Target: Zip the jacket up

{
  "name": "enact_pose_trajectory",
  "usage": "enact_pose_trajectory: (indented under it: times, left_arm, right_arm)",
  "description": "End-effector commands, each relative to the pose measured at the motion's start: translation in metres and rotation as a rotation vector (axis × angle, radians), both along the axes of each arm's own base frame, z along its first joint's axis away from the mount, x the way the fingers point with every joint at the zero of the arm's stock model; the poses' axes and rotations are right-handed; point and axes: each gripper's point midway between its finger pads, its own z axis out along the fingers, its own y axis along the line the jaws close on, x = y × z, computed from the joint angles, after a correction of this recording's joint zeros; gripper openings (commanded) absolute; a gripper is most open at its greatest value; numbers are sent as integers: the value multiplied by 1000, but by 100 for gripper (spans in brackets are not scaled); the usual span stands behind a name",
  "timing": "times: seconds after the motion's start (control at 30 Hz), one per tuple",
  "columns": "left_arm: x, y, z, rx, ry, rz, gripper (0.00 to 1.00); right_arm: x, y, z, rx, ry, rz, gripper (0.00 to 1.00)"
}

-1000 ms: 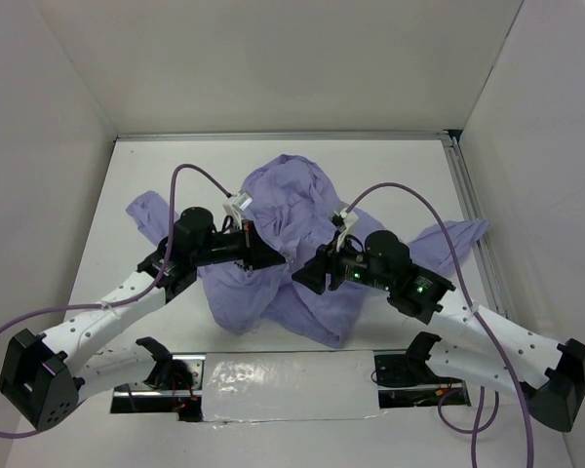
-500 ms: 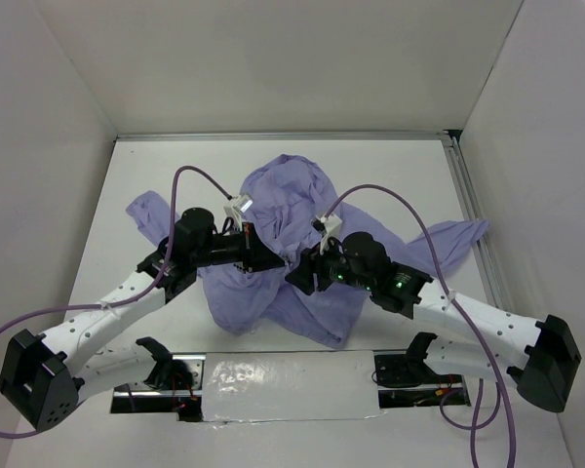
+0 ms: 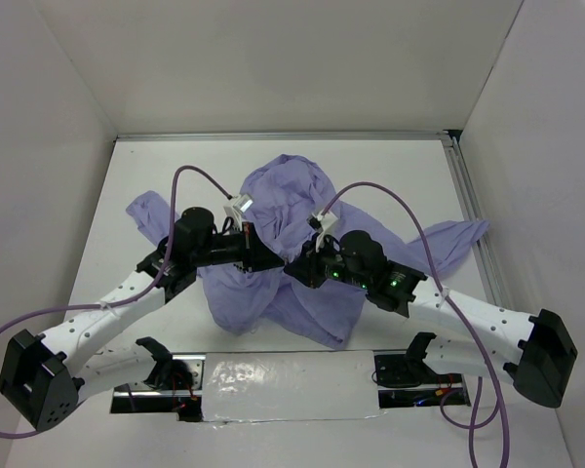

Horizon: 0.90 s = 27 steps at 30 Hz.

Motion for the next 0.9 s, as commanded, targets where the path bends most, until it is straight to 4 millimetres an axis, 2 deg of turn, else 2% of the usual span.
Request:
enact_pose_trajectory:
  times: [0.0,0.07,0.13,0.33,0.4,0.43,0.5,0.57,0.67,0.87]
  left_arm:
    - [6,-2,27,-44,-52,16,0]
    - [7,-1,28,-44,-59,21,0]
    - [10,0,25,-34,-57,33,0]
    - [14,2,12,7,-68,51,0]
    - [14,3,7,23,-82,39,0]
    - [13,3,4,29,-85,27,0]
    - [12,2,0,41,-103,9,0]
    - [5,1,-3,35,-128,-36,0]
    - [4,4,-13,66,-117,-36,0]
    - [5,9,-21,102,-114,-7,0]
  right_arm:
    - [-3,4,24,61,-45,22,14]
    - [-5,1,21,49,-24,19,10]
    - [-9,-1,19,36,-3,23,0]
    - [-23,-6,25,-14,126,110,0]
    - [-38,-4,31,-8,201,216,0]
    - [-36,-5,30,-4,229,238,0]
    - [-46,-5,38,20,277,312,0]
    - [-39,-7,38,33,335,309,0]
    - [-48,-6,51,104,431,444,0]
    - [-62,-5,53,97,515,571,1]
